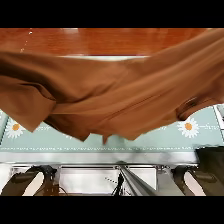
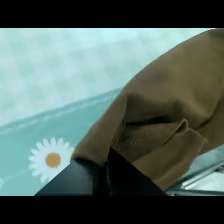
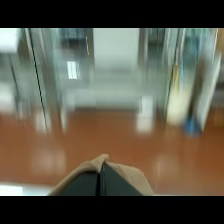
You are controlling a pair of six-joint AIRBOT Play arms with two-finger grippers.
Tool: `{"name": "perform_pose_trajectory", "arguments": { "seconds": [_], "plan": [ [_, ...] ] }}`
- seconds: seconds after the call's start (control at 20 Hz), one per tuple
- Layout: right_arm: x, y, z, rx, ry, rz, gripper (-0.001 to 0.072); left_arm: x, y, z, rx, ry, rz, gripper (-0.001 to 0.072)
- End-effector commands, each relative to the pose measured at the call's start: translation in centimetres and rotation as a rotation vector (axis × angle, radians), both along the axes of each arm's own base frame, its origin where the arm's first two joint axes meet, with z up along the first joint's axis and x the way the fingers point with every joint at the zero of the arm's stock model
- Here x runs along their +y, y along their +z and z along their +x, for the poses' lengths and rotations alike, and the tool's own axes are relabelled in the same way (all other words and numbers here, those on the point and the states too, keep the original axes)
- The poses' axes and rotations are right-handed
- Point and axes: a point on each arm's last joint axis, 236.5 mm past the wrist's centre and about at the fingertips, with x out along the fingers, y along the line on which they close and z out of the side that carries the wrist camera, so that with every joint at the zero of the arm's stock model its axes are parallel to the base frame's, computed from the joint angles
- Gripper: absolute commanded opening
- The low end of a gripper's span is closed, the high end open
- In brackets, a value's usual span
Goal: Fold the shirts.
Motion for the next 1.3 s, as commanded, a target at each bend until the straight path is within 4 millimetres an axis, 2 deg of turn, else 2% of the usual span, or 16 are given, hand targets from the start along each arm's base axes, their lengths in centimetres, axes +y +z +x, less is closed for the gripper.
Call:
{"name": "perform_pose_trajectory", "arguments": {
  "seconds": [0.0, 0.05, 0.15, 0.3, 0.4, 0.45, 0.6, 0.75, 0.9, 0.95, 1.0, 1.1, 1.15, 1.25],
  "plan": [
    [0.9, -11.7, 3.1, 0.466, 0.104, -0.027, 0.0021, 0.2, -6.6, 0.9, 0.226, -0.012, -0.003, 0.0026],
    [1.8, -14.3, 4.2, 0.565, 0.167, -0.009, 0.0021, 0.2, -9.2, 1.3, 0.294, -0.020, -0.008, 0.0026],
    [3.0, -18.4, 6.8, 0.697, 0.246, 0.039, 0.0022, 0.1, -14.7, 3.0, 0.387, -0.015, -0.036, 0.0026],
    [3.1, -24.0, 10.7, 0.836, 0.279, 0.100, 0.0022, 0.4, -22.8, 6.1, 0.470, 0.063, -0.090, 0.0026],
    [2.8, -28.0, 12.6, 0.931, 0.282, 0.128, 0.0021, 0.7, -27.6, 7.5, 0.528, 0.129, -0.116, 0.0026],
    [3.0, -29.9, 13.3, 0.975, 0.286, 0.134, 0.0021, 0.9, -29.7, 8.2, 0.561, 0.154, -0.123, 0.0026],
    [3.8, -35.5, 15.3, 1.083, 0.292, 0.114, 0.0022, 1.5, -34.0, 10.2, 0.609, 0.172, -0.110, 0.0026],
    [5.0, -39.5, 17.7, 1.103, 0.283, 0.084, 0.0022, 2.1, -37.9, 11.7, 0.641, 0.157, -0.080, 0.0026],
    [6.7, -42.4, 18.6, 1.136, 0.301, 0.083, 0.0022, 2.1, -41.1, 11.3, 0.737, 0.153, -0.077, 0.0027],
    [7.1, -43.0, 18.5, 1.150, 0.308, 0.080, 0.0022, 2.1, -41.7, 10.8, 0.770, 0.148, -0.080, 0.0029],
    [7.3, -43.5, 18.5, 1.159, 0.313, 0.079, 0.0022, 2.2, -41.9, 10.5, 0.792, 0.147, -0.084, 0.0063],
    [7.5, -43.8, 18.5, 1.163, 0.317, 0.074, 0.0022, 3.1, -40.8, 10.7, 0.803, 0.154, -0.100, 0.0359],
    [7.4, -43.7, 18.6, 1.161, 0.318, 0.072, 0.0023, 3.9, -39.8, 11.1, 0.803, 0.160, -0.112, 0.0432],
    [7.3, -43.8, 18.2, 1.176, 0.320, 0.068, 0.0023, 6.1, -37.3, 12.0, 0.789, 0.187, -0.141, 0.0432]
  ]
}}
